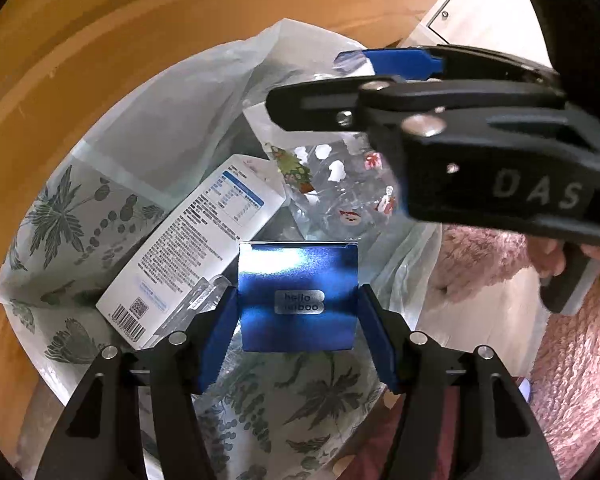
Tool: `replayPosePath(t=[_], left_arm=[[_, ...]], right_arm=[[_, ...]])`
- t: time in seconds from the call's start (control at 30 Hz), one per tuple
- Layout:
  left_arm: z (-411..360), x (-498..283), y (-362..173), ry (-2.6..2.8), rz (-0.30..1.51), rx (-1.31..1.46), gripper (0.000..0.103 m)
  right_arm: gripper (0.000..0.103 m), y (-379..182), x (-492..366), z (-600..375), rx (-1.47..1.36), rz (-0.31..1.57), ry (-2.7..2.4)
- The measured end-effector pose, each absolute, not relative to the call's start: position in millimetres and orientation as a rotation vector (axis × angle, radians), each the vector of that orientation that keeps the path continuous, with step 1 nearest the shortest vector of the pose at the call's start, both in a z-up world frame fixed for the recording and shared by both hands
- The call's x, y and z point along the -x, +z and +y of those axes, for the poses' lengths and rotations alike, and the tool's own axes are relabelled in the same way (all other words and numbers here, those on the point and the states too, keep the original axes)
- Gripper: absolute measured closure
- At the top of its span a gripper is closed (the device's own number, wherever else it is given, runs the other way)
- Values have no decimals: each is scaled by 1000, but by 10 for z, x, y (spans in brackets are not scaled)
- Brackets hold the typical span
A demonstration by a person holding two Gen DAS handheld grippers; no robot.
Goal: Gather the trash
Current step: 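Lower the clear bottle into the bag with the right tool while the left tool holds the box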
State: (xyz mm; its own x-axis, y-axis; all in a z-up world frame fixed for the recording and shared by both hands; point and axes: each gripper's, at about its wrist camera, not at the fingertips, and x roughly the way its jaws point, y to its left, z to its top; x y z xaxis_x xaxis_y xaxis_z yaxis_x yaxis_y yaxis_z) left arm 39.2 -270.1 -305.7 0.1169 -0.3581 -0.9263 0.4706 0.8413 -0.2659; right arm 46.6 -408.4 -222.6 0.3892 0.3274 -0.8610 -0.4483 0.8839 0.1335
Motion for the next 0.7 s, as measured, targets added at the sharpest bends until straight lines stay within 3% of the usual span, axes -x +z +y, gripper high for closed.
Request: replayPosePath(t=[0.17, 0.5, 0.7], left_arm=[[-2690, -413, -3107, -604, 1330, -94, 45], [-2695, -376, -3056, -616, 1329, -122, 45], [-2697, -383, -3062, -609, 1329, -117, 45]], right_arm=[[44, -2273, -426, -4117, 145, 1161, 478], [44, -2372, -348, -3926, 255, 1000, 538], [44, -2572, -378, -3937, 290, 1076, 524]])
